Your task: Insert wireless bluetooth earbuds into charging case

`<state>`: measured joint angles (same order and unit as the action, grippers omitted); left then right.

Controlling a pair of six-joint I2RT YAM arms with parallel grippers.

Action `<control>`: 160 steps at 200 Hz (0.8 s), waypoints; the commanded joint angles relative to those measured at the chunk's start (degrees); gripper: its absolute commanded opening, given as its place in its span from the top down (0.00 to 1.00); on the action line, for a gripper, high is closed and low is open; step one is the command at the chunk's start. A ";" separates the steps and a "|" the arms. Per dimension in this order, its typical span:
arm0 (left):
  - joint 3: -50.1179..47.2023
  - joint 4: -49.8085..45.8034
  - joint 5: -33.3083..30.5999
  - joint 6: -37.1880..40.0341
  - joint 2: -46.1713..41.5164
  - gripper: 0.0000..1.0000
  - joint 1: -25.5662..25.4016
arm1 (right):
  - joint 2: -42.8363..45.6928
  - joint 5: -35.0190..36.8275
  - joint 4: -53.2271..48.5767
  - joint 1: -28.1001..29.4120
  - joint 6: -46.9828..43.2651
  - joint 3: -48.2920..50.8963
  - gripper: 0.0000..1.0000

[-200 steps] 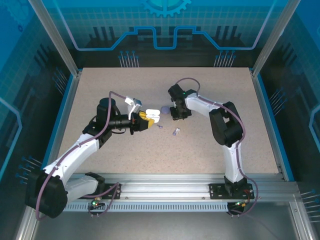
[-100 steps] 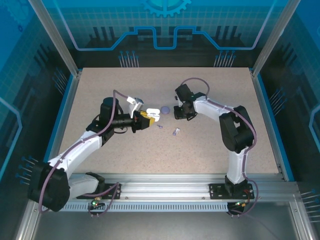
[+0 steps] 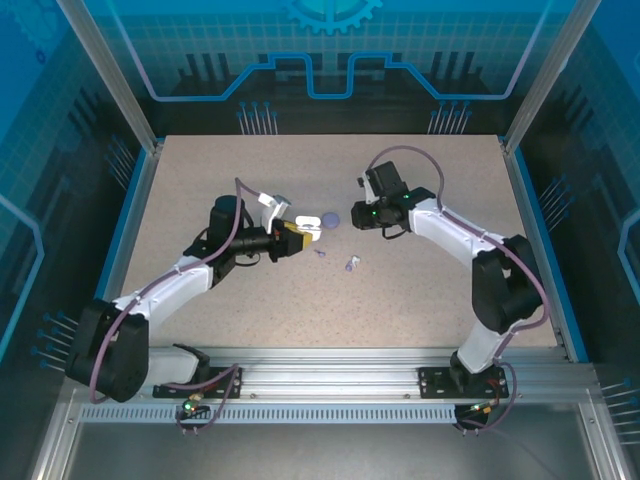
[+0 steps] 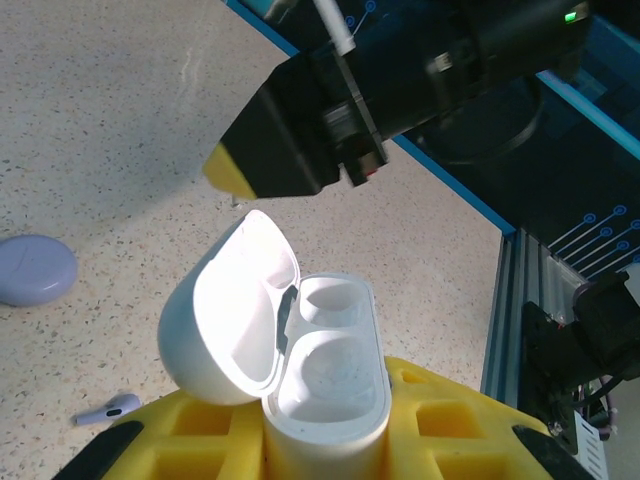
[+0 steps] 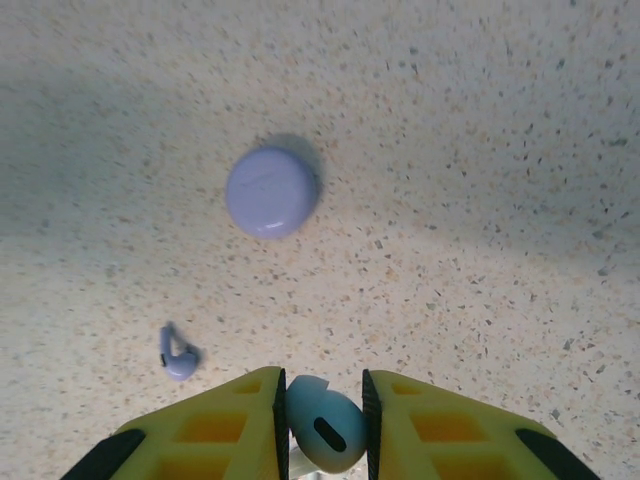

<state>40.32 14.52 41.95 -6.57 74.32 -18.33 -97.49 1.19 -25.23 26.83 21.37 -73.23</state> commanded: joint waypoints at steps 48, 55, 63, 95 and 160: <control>0.09 3.32 0.50 -1.81 2.29 0.95 -0.09 | 9.33 -3.03 2.81 0.50 -2.97 1.86 0.73; 0.26 3.20 0.50 -1.84 2.49 0.95 -0.26 | 9.84 -3.28 2.91 0.80 -3.33 1.78 0.73; 0.44 3.23 0.49 -1.84 2.66 0.95 -0.37 | 10.36 -3.47 2.98 1.09 -3.50 1.61 0.73; 1.51 2.83 0.41 -2.04 3.41 0.95 -1.13 | 11.53 -4.27 2.76 2.79 -3.97 0.50 0.73; 3.26 2.13 1.53 -2.23 3.82 0.95 -2.33 | 12.85 -3.83 2.22 6.95 -5.26 -2.12 0.72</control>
<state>41.17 15.77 42.00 -8.16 78.06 -19.97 -86.48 -2.20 -23.49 32.08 17.63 -72.42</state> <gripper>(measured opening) 0.236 0.274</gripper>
